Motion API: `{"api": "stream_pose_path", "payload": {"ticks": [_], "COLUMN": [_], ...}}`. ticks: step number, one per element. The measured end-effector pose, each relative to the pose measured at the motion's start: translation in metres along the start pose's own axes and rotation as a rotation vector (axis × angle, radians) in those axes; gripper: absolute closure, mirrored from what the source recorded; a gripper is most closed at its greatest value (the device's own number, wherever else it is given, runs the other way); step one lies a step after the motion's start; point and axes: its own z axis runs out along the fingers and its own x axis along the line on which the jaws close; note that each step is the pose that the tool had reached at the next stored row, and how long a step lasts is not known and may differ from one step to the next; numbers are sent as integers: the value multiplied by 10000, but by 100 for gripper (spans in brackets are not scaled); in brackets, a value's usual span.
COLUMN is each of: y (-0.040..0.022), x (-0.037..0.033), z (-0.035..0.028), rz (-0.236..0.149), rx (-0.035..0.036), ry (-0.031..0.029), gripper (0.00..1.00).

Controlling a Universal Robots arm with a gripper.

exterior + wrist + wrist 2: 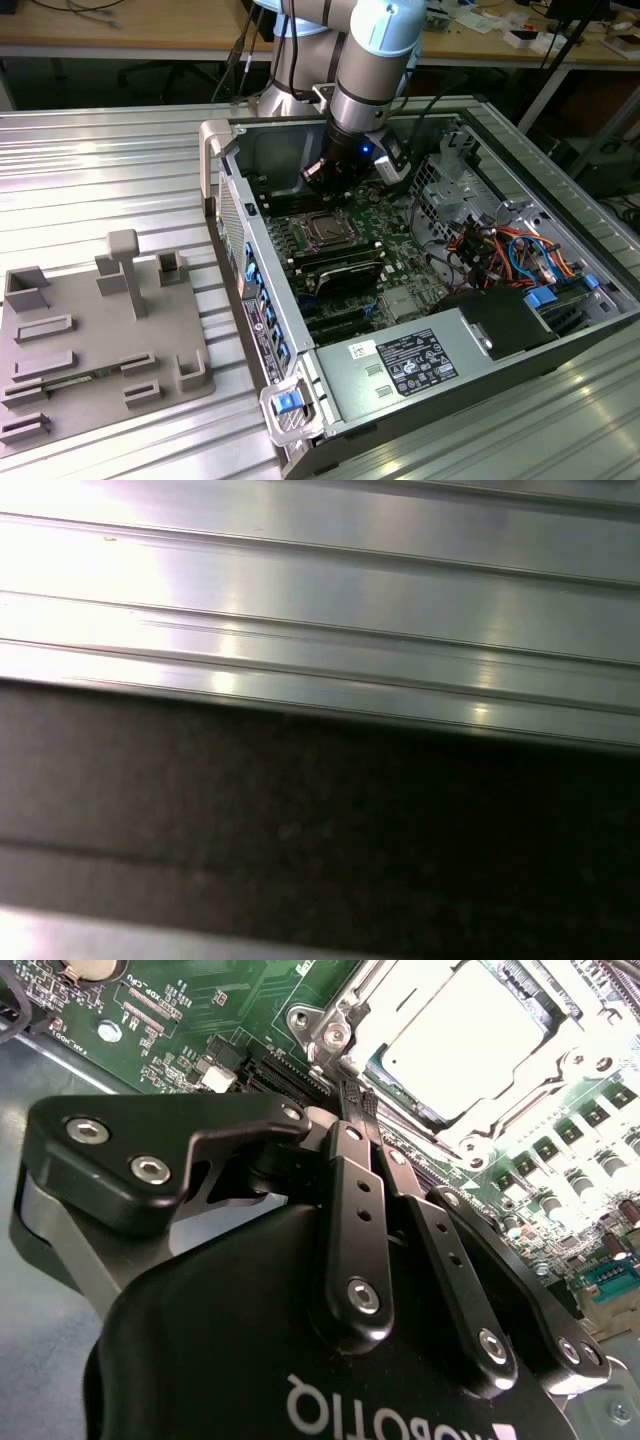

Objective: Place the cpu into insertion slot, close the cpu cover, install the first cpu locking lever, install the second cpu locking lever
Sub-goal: 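Install the first cpu locking lever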

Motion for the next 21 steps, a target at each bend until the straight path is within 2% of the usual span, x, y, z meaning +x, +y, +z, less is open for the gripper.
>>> {"api": "stream_pose_path", "payload": {"ticks": [10, 21], "y": [-4, -14], "x": [-6, -5], "z": [9, 22], "rz": [40, 76], "rx": [121, 134], "ry": [15, 16], "gripper": [89, 89]}}
